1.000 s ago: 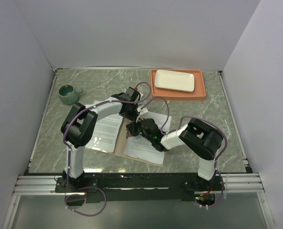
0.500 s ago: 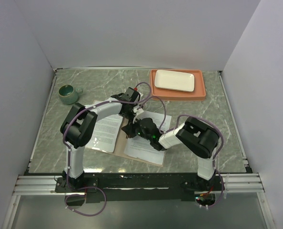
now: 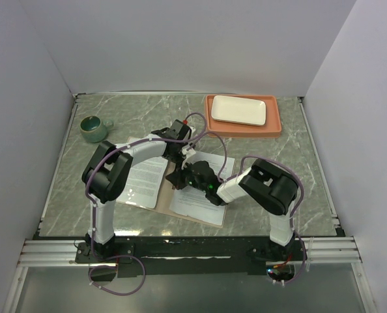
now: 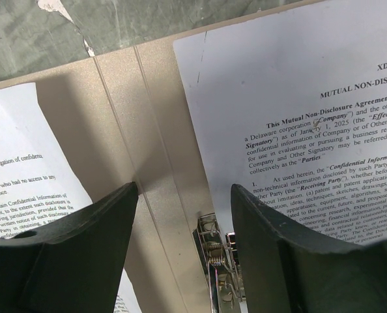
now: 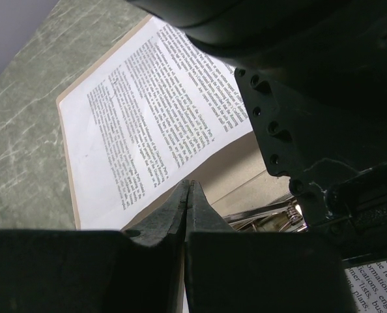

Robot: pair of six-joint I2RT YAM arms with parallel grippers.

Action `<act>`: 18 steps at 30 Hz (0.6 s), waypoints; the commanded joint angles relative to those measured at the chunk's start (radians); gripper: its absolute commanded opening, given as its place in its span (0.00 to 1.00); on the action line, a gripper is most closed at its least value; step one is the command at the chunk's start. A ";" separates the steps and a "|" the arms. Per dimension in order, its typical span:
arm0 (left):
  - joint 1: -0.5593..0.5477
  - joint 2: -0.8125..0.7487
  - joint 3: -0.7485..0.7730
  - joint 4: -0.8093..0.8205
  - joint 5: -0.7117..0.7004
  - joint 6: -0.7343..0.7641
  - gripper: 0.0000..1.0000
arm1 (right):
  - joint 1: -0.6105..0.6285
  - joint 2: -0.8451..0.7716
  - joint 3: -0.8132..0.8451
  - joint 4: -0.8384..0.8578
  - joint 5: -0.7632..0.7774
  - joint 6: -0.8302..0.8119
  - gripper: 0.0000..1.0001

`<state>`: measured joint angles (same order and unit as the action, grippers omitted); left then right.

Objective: Put the files into the folder

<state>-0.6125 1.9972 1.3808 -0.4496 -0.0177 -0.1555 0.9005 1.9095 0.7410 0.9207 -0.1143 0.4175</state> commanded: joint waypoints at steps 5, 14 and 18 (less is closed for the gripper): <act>-0.006 0.014 -0.045 -0.021 0.021 -0.007 0.65 | 0.011 0.045 -0.018 -0.037 -0.058 -0.006 0.00; -0.006 0.015 -0.051 -0.023 0.021 -0.013 0.64 | 0.011 0.060 -0.006 -0.132 -0.053 -0.010 0.00; -0.006 0.017 -0.057 -0.018 0.021 -0.010 0.64 | 0.011 0.069 -0.020 -0.146 -0.051 0.007 0.00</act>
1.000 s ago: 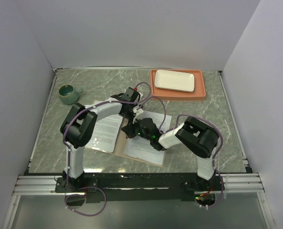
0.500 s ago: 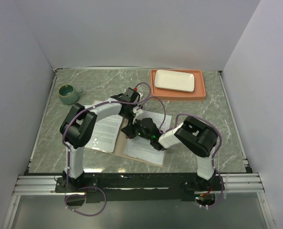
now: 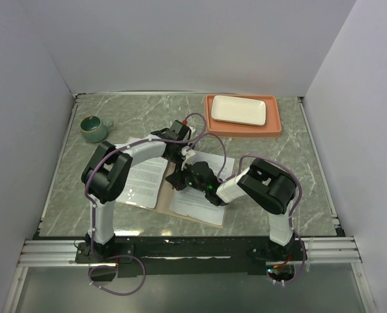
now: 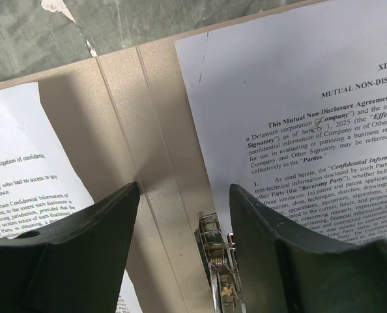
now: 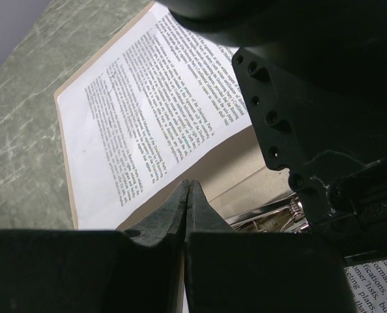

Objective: Put the files into the folder

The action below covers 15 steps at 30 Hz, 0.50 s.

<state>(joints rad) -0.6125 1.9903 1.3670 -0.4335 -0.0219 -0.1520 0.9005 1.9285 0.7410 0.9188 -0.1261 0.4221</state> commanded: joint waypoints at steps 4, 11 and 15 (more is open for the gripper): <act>-0.004 0.025 -0.048 -0.031 0.025 -0.015 0.63 | 0.011 0.056 -0.035 -0.141 -0.038 0.017 0.00; 0.002 0.021 -0.057 -0.030 0.025 -0.015 0.63 | 0.009 0.060 -0.009 -0.241 -0.041 0.009 0.00; 0.008 0.021 -0.063 -0.028 0.025 -0.015 0.63 | 0.009 0.061 -0.015 -0.273 -0.027 0.018 0.00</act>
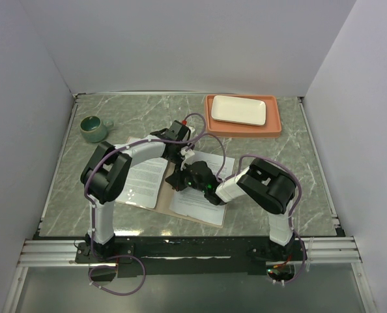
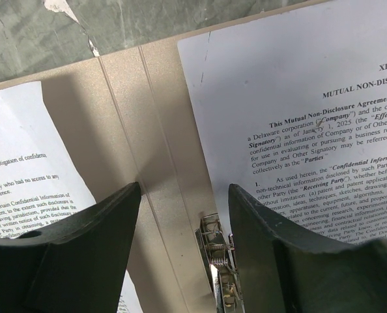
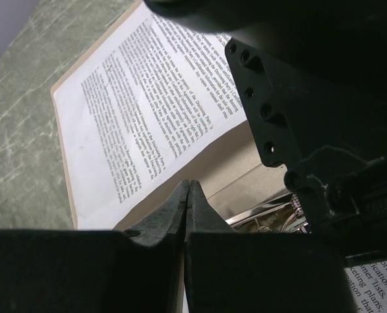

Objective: Put the files into the folder

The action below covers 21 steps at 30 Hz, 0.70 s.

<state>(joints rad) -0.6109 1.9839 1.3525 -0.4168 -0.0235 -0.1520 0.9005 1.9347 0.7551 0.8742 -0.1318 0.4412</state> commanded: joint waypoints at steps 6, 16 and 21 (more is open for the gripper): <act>0.008 0.029 -0.055 -0.040 0.027 -0.017 0.62 | 0.011 0.070 -0.051 -0.221 -0.014 0.024 0.00; 0.013 0.024 -0.067 -0.037 0.027 -0.015 0.62 | 0.009 0.081 -0.046 -0.270 0.006 0.031 0.00; 0.014 0.024 -0.075 -0.033 0.027 -0.015 0.62 | 0.011 0.083 -0.059 -0.276 0.023 0.042 0.00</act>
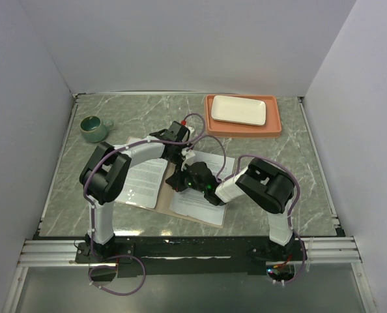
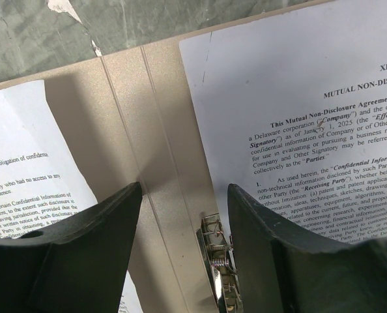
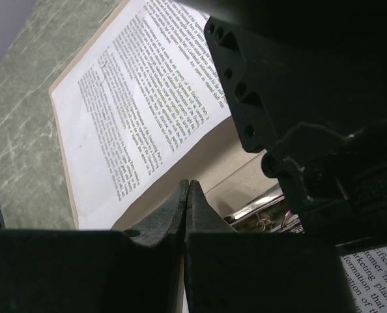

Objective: Put the files into the folder

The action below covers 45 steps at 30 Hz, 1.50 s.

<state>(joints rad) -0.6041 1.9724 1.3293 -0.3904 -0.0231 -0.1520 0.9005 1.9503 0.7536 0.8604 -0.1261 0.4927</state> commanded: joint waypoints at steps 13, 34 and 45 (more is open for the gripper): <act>0.010 0.032 -0.068 -0.050 0.026 -0.015 0.62 | 0.009 0.090 -0.074 -0.308 0.055 0.017 0.00; 0.020 0.028 -0.084 -0.042 0.026 -0.008 0.62 | -0.003 0.121 -0.115 -0.284 0.060 0.044 0.00; 0.023 0.036 -0.082 -0.044 0.026 0.000 0.61 | -0.006 0.130 -0.123 -0.313 0.060 0.058 0.00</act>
<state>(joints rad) -0.5953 1.9579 1.2995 -0.3542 -0.0154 -0.1513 0.8989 1.9850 0.7242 0.9230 -0.0887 0.5858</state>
